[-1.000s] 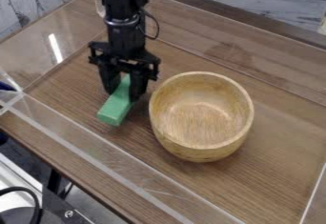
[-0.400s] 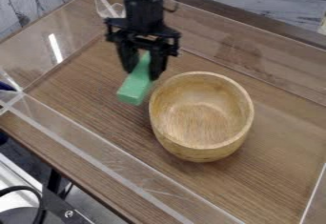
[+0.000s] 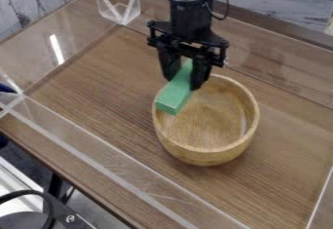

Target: Put the green block in the brown bowl

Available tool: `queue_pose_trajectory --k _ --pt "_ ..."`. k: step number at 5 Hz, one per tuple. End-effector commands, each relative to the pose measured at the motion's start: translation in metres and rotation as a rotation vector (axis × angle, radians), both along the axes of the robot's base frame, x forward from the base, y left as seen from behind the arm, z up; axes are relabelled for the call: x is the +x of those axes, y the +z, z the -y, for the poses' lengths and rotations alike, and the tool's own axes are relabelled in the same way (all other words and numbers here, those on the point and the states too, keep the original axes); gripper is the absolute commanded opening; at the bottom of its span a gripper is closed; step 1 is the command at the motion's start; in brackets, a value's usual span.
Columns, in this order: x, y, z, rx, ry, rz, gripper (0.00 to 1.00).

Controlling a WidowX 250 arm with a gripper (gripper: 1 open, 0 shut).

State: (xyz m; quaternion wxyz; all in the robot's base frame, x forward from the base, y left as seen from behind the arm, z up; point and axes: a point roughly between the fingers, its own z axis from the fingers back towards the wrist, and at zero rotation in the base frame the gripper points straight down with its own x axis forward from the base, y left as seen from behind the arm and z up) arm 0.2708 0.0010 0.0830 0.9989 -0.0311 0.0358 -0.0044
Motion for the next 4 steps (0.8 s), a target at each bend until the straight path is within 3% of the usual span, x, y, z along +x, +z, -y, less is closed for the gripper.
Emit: queue_pose_trajectory --k 1,4 --pt "0.004 0.006 0.006 0.007 -0.020 0.044 0.00" --pt "-0.004 -0.015 0.013 0.019 -0.058 -0.001 0.00"
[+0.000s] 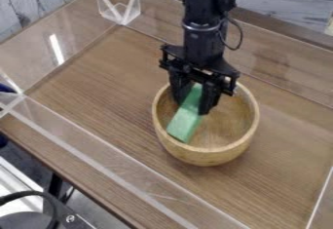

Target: Put the green block in the brown bowl

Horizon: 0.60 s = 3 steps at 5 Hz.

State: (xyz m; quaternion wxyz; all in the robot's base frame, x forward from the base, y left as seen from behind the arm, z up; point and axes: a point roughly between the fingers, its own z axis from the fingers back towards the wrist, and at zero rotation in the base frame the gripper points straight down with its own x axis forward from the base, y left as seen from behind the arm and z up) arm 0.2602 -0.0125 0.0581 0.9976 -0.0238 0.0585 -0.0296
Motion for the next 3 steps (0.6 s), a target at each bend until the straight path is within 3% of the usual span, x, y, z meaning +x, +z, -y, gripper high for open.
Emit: queue_pose_trajectory --k 1,3 --pt "0.0066 0.0069 0.0010 0.005 -0.011 0.037 0.00" --pt "0.0071 0.0041 0.0028 0.005 -0.017 0.033 0.00"
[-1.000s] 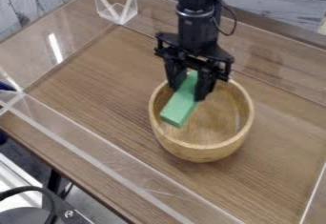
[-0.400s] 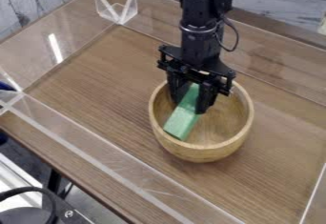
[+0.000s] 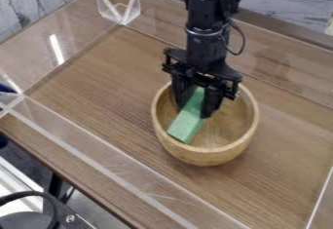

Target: Put the green block in the brown bowl

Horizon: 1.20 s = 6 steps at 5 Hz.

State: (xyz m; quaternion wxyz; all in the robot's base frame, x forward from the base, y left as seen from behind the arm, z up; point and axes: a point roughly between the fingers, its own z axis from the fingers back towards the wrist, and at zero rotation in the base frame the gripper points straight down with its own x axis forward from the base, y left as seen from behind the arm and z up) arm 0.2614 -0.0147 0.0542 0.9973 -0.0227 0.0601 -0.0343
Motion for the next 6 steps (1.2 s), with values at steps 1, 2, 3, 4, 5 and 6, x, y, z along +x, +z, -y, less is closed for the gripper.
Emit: queue_pose_trajectory --k 1,2,3,4,5,6 --pt "0.006 0.008 0.001 0.002 -0.010 0.035 0.00" --pt "0.006 0.008 0.002 0.001 -0.012 0.035 0.00" --pt "0.007 0.006 0.004 0.000 -0.016 0.030 0.00" --pt "0.008 0.007 0.005 0.000 -0.020 0.025 1.00" --pt "0.007 0.018 0.004 -0.003 -0.014 0.036 1.00" --pt "0.007 0.034 0.001 -0.009 -0.005 0.062 1.00"
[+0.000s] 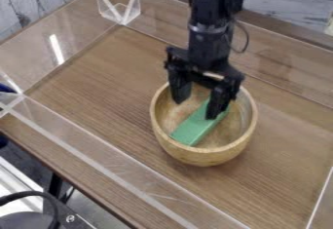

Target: Put the green block in the brown bowl

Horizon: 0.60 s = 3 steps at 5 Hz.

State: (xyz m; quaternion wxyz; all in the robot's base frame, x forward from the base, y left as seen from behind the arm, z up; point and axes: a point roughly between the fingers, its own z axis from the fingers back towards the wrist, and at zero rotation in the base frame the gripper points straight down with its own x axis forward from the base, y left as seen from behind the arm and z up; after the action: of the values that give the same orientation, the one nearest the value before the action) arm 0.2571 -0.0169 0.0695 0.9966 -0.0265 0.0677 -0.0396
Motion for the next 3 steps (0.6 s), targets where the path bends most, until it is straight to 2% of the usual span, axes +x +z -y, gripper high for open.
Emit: queue_pose_trajectory --k 1,3 --pt "0.012 0.047 -0.007 -0.004 0.020 0.126 1.00" --pt "0.013 0.092 -0.021 -0.003 0.050 0.190 1.00"
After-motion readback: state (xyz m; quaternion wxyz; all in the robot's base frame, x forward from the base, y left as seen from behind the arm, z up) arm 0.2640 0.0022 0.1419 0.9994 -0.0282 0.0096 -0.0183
